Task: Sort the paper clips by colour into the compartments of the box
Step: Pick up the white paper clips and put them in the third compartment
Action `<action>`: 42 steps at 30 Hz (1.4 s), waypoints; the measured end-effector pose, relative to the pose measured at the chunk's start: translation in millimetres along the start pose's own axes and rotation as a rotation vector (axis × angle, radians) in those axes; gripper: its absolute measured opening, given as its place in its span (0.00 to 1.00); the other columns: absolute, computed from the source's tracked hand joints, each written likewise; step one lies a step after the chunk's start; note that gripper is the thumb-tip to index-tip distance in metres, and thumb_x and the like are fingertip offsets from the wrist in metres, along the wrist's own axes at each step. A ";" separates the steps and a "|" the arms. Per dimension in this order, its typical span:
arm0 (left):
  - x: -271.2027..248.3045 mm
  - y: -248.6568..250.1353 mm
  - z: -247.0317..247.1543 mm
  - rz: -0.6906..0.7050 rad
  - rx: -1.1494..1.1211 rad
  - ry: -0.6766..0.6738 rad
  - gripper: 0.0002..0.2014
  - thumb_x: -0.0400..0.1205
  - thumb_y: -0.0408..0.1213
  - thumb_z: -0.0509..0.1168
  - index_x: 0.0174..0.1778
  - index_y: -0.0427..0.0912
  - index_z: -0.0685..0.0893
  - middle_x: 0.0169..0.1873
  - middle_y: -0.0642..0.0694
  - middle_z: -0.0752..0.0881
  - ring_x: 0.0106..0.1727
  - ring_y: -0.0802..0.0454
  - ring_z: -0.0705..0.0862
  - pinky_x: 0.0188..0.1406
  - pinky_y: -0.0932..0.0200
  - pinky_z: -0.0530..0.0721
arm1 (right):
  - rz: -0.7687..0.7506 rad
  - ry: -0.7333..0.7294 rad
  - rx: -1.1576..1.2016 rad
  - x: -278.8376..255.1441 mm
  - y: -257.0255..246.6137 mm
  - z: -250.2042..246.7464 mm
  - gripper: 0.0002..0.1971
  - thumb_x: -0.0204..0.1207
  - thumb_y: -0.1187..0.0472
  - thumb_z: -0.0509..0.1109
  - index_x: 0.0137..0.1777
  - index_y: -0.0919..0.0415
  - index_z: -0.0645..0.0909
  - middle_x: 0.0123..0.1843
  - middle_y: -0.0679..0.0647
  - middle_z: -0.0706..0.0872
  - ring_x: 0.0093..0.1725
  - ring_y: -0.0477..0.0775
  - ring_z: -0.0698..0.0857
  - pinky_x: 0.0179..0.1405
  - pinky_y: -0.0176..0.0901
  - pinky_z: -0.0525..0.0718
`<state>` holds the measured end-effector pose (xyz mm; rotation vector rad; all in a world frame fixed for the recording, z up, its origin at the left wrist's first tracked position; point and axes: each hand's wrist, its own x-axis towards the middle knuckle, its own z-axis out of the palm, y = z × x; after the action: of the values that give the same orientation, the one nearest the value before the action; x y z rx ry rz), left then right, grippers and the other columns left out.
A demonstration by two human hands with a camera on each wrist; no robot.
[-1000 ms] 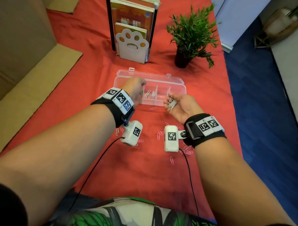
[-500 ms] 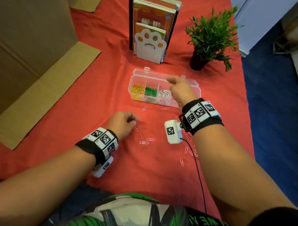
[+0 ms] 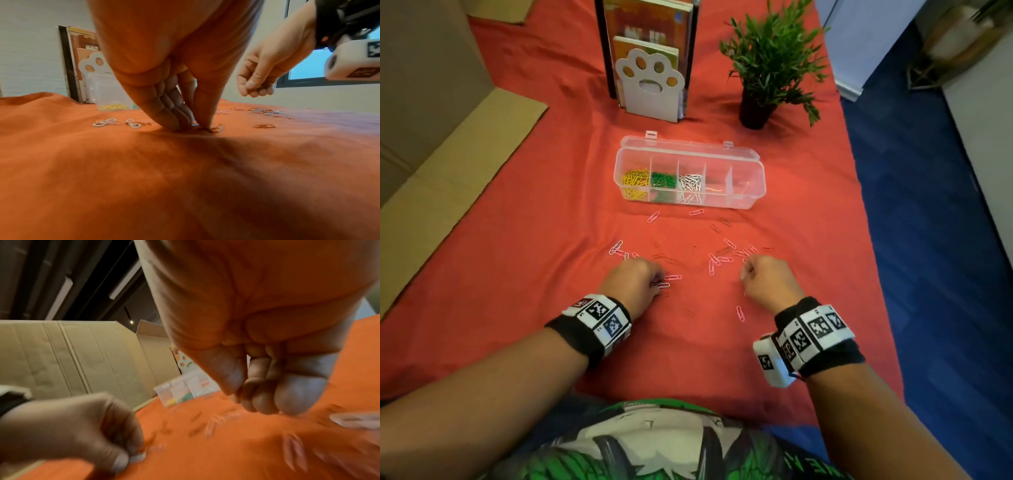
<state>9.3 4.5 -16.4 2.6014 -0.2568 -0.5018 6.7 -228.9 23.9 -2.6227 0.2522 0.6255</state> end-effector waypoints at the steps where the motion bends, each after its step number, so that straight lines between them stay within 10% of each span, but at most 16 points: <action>1: 0.2 -0.4 1.6 0.011 0.000 0.006 0.10 0.73 0.32 0.69 0.50 0.44 0.86 0.46 0.43 0.88 0.51 0.44 0.84 0.51 0.56 0.79 | 0.023 -0.010 -0.020 -5.2 6.2 6.4 0.10 0.77 0.64 0.60 0.47 0.65 0.83 0.48 0.62 0.88 0.51 0.61 0.86 0.50 0.42 0.80; 7: 1.4 1.1 8.5 0.027 0.014 0.034 0.12 0.75 0.31 0.62 0.50 0.43 0.85 0.46 0.40 0.88 0.52 0.40 0.84 0.51 0.53 0.80 | 0.016 -0.045 -0.196 -26.4 18.4 43.3 0.14 0.75 0.55 0.68 0.52 0.66 0.79 0.54 0.65 0.86 0.57 0.64 0.85 0.54 0.48 0.81; 10: 0.9 0.6 9.2 0.004 -0.038 0.047 0.14 0.74 0.29 0.62 0.52 0.45 0.86 0.46 0.39 0.87 0.50 0.40 0.84 0.51 0.56 0.79 | -0.022 0.015 -0.198 -31.9 13.0 55.5 0.13 0.75 0.66 0.64 0.59 0.67 0.74 0.56 0.65 0.83 0.56 0.66 0.84 0.52 0.50 0.82; 19: 14.5 -28.7 -13.4 -0.377 -0.586 0.141 0.10 0.79 0.33 0.62 0.33 0.48 0.77 0.27 0.45 0.82 0.31 0.44 0.81 0.42 0.48 0.83 | -0.076 0.137 0.000 6.6 -2.4 29.4 0.08 0.77 0.66 0.60 0.51 0.66 0.79 0.51 0.67 0.86 0.53 0.66 0.84 0.50 0.47 0.80; 25: 21.1 -55.9 -26.3 -0.439 -0.575 0.241 0.10 0.79 0.26 0.58 0.48 0.44 0.81 0.29 0.45 0.81 0.30 0.48 0.76 0.30 0.61 0.72 | 0.098 0.228 -0.165 16.9 35.4 9.0 0.12 0.74 0.63 0.64 0.53 0.70 0.81 0.55 0.66 0.80 0.56 0.68 0.82 0.55 0.51 0.81; 29: 24.6 -61.1 -36.0 -0.474 -0.500 0.290 0.10 0.80 0.33 0.58 0.47 0.39 0.85 0.53 0.29 0.86 0.47 0.37 0.83 0.52 0.51 0.78 | 0.076 0.222 -0.236 15.8 36.3 19.1 0.14 0.74 0.67 0.63 0.59 0.70 0.79 0.58 0.64 0.79 0.60 0.67 0.79 0.57 0.52 0.81; 34: 22.0 -54.8 -35.3 -0.340 -0.151 0.312 0.10 0.76 0.39 0.68 0.47 0.38 0.87 0.42 0.33 0.87 0.49 0.36 0.83 0.48 0.52 0.78 | 0.063 0.205 -0.220 23.5 28.4 20.7 0.16 0.73 0.71 0.60 0.61 0.70 0.76 0.59 0.65 0.78 0.61 0.68 0.78 0.59 0.54 0.79; 42: 27.8 -53.2 -30.6 -0.280 -0.038 0.305 0.07 0.75 0.32 0.67 0.46 0.36 0.86 0.45 0.31 0.84 0.51 0.35 0.81 0.52 0.49 0.77 | 0.129 -0.046 0.833 27.4 -5.7 19.0 0.14 0.82 0.70 0.53 0.42 0.54 0.75 0.37 0.54 0.80 0.34 0.51 0.81 0.34 0.43 0.82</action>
<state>51.6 56.2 -25.6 2.6430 0.2181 -0.1921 25.1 -217.3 -2.2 -1.7990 0.5371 0.4785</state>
